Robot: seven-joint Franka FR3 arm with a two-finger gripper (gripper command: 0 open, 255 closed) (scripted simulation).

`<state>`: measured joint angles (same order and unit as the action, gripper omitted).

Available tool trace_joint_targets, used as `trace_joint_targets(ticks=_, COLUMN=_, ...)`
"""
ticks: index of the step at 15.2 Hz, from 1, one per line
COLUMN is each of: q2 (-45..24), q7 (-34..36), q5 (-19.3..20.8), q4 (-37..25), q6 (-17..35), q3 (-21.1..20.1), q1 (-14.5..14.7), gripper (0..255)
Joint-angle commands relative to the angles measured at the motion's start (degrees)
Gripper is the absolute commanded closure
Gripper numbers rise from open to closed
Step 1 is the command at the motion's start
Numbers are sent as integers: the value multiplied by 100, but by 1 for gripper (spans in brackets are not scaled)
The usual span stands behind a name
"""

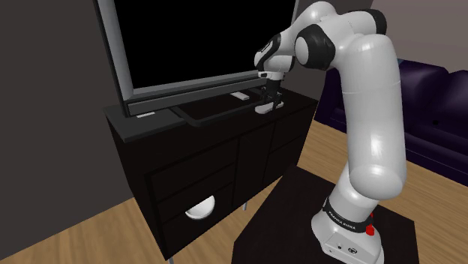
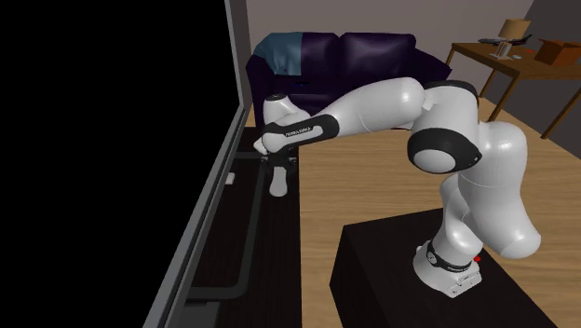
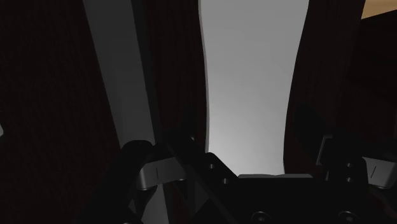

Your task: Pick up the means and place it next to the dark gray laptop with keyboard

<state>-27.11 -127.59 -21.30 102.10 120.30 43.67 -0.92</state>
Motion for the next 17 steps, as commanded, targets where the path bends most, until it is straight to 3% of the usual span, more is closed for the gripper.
trace_joint_targets(ticks=1, q2=80, q7=33, q5=67, q4=-43, q6=-105, q3=45, q1=25, gripper=255)
trace_joint_targets(ticks=15, q2=475, q7=261, q5=427, q4=-566, q6=-916, q3=253, q1=136, gripper=255)
trace_joint_targets(ticks=17, q2=725, q7=559, q5=595, q4=-272, q6=-799, q3=275, q1=468, gripper=255)
